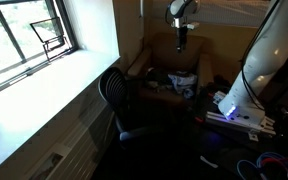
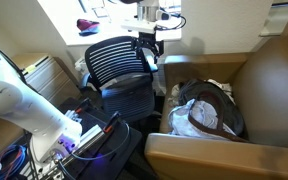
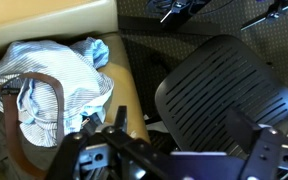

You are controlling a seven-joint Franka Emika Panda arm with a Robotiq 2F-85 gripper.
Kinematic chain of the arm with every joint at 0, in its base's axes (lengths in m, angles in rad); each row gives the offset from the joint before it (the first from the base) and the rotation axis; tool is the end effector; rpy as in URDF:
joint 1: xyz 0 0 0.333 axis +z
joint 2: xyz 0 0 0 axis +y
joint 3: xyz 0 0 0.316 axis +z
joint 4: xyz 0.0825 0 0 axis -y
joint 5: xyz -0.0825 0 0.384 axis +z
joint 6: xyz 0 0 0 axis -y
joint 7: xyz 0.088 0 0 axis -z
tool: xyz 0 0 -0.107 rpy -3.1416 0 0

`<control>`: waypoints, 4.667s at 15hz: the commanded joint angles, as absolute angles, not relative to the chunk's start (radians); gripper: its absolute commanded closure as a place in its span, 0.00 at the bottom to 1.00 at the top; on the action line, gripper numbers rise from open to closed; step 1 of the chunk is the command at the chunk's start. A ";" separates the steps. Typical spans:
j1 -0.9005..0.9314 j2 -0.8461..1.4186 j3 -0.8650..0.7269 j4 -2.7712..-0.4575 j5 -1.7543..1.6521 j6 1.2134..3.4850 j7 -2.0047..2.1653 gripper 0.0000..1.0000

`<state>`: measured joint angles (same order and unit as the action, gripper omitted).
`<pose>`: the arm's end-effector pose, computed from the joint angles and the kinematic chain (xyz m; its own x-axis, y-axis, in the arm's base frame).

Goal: Remove the belt from the sofa and put it on the black chair

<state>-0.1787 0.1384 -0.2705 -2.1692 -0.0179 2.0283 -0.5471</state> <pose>0.4685 -0.2264 0.3132 0.9594 0.1145 -0.2576 0.0919 -0.9909 -0.0982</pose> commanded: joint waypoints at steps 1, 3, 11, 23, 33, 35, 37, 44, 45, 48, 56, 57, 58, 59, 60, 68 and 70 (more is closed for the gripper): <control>-0.225 0.246 -0.239 -2.140 -0.065 2.081 -0.687 0.00; -0.230 0.329 -0.258 -2.123 -0.138 2.247 -0.548 0.00; -0.313 0.581 -0.250 -2.014 -0.150 2.580 -0.295 0.00; -0.406 1.020 -0.244 -1.497 -0.179 2.337 -0.346 0.00; -0.531 1.119 -0.141 -1.390 -0.191 2.376 -0.600 0.00; -0.576 1.152 -0.106 -1.344 -0.191 2.351 -0.731 0.00; -0.590 1.192 -0.095 -1.288 -0.193 2.284 -0.843 0.00; -0.568 1.217 -0.118 -1.249 -0.175 2.078 -0.889 0.00; -0.565 1.226 -0.128 -1.237 -0.173 2.038 -0.885 0.00; -0.556 1.221 -0.140 -1.251 -0.177 2.033 -0.846 0.00; -0.569 1.239 -0.125 -1.248 -0.134 2.114 -0.825 0.62; -0.570 1.240 -0.124 -1.249 -0.127 2.121 -0.826 0.69; -0.569 1.244 -0.125 -1.248 -0.122 2.130 -0.822 0.76; -0.567 1.248 -0.126 -1.245 -0.120 2.128 -0.821 0.83; -0.565 1.251 -0.128 -1.245 -0.118 2.137 -0.815 0.89; -0.533 1.006 -0.104 -1.384 -0.124 2.298 -0.802 0.99; -0.553 0.903 -0.050 -1.449 -0.099 2.339 -0.875 0.99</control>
<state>-0.5255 1.0808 -0.1139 -1.2787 -0.1284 2.2584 -0.7812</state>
